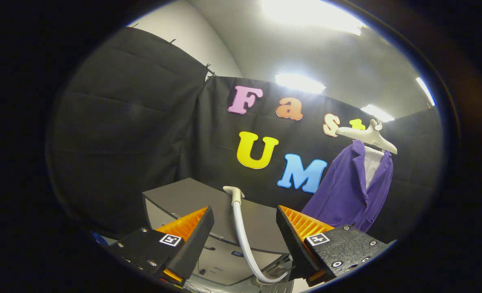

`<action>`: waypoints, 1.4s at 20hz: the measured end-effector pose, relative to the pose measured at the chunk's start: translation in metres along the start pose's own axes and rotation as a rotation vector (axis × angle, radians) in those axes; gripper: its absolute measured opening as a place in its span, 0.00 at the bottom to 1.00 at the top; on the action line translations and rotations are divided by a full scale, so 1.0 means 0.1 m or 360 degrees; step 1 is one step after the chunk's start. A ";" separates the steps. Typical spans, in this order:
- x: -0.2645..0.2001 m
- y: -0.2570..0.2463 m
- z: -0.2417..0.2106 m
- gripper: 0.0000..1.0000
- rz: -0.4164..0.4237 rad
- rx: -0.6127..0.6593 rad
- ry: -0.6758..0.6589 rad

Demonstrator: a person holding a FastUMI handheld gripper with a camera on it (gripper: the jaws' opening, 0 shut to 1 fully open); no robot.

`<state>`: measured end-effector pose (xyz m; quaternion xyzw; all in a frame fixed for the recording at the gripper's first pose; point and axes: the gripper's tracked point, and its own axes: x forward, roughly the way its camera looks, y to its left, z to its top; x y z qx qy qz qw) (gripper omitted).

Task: Iron the clothes twice with a garment steamer, once on the left side and once on the right side.

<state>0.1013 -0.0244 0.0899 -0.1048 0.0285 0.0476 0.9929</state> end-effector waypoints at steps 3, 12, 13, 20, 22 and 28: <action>0.48 0.14 0.08 0.95 -0.0016 -0.0006 0.0055; 1.95 0.64 0.02 0.95 -0.0007 0.0114 0.0380; 2.07 0.66 -0.01 0.95 0.0000 0.0134 0.0415; 2.95 0.60 -0.46 0.95 -0.0066 0.0303 0.0736; 3.07 0.57 -0.64 0.95 -0.0090 0.0351 0.0834; 3.39 0.41 -1.17 0.95 -0.0157 0.0441 0.1102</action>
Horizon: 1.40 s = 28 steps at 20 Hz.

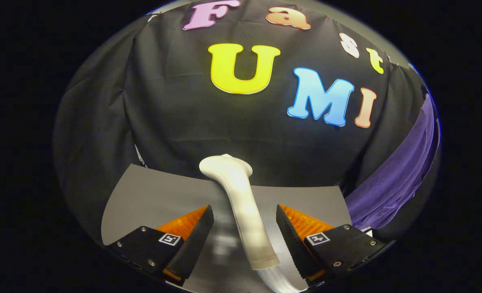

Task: Iron the clothes twice with a garment steamer, once on the left side and once on the right side.

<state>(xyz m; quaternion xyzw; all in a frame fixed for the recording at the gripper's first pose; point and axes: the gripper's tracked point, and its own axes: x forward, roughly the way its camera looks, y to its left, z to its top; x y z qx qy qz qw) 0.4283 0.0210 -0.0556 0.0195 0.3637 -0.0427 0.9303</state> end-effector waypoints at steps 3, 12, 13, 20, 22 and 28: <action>0.16 -0.07 -0.11 0.95 0.0004 0.0076 0.0111; 0.31 -0.01 -0.31 0.53 0.0085 0.0095 0.0223; 0.30 0.00 -0.32 0.51 0.0105 0.0109 0.0210; 0.16 -0.18 -0.33 0.38 0.0035 0.0063 0.0005; -0.03 -0.16 -0.37 0.38 0.0056 0.0062 -0.0097; -0.78 -0.32 -0.42 0.38 0.0120 0.0079 -0.0516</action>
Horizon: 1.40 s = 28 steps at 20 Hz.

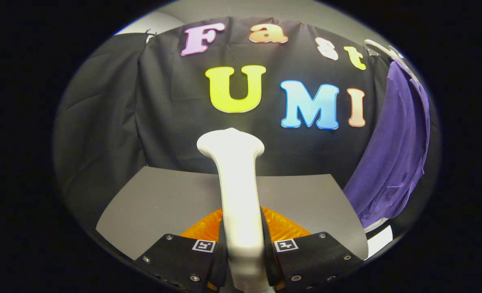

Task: Iron the clothes twice with a garment steamer, once on the left side and once on the right side.

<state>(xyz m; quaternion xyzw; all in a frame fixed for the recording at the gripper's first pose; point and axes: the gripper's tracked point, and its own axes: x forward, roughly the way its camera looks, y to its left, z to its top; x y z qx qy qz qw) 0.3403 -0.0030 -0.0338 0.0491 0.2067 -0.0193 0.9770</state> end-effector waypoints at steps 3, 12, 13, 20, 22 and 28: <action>-0.35 -0.09 0.02 0.38 0.0038 -0.0091 -0.0131; -1.53 -0.74 -0.11 0.37 0.0251 -0.0197 -0.0396; -1.62 -0.88 -0.14 0.37 0.0244 -0.0185 -0.0422; -2.23 -1.69 -0.14 0.37 0.0195 -0.0239 -0.0562; -2.38 -1.82 -0.03 0.37 0.0204 -0.0235 -0.0610; -2.58 -2.32 0.52 0.37 0.0041 -0.0240 -0.0754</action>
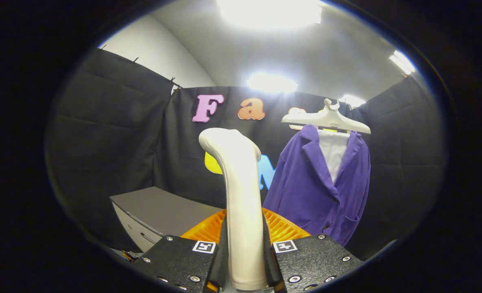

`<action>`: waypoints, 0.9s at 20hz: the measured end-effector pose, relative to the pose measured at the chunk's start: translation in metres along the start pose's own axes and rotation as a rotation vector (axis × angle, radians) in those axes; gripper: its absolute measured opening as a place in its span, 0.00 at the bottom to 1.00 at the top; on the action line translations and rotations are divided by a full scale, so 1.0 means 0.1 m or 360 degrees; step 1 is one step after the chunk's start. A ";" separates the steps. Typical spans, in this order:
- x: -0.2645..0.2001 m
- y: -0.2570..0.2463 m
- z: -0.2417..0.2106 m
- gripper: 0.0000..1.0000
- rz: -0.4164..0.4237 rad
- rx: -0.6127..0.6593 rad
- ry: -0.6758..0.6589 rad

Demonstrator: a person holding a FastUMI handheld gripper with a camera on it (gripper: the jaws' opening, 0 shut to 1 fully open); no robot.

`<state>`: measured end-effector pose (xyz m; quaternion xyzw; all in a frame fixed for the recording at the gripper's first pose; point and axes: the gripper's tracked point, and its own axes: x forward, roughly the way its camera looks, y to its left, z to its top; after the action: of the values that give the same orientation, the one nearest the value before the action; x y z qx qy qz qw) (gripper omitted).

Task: Iron the clothes twice with a garment steamer, once on the left side and once on the right side.

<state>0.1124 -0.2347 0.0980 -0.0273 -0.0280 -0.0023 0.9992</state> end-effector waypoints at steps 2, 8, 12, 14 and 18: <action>0.07 -0.15 0.18 0.37 -0.0063 -0.0024 -0.0063; 0.41 -0.44 0.49 0.37 -0.0250 -0.0094 -0.0185; 0.68 -0.70 0.53 0.36 -0.0423 -0.0142 -0.0237; 0.77 -0.90 0.52 0.37 -0.0546 -0.0171 -0.0255; 0.91 -1.30 0.47 0.36 -0.0794 -0.0177 -0.0281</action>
<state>0.1995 -0.3621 0.1575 -0.0744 -0.1208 -0.2475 0.9584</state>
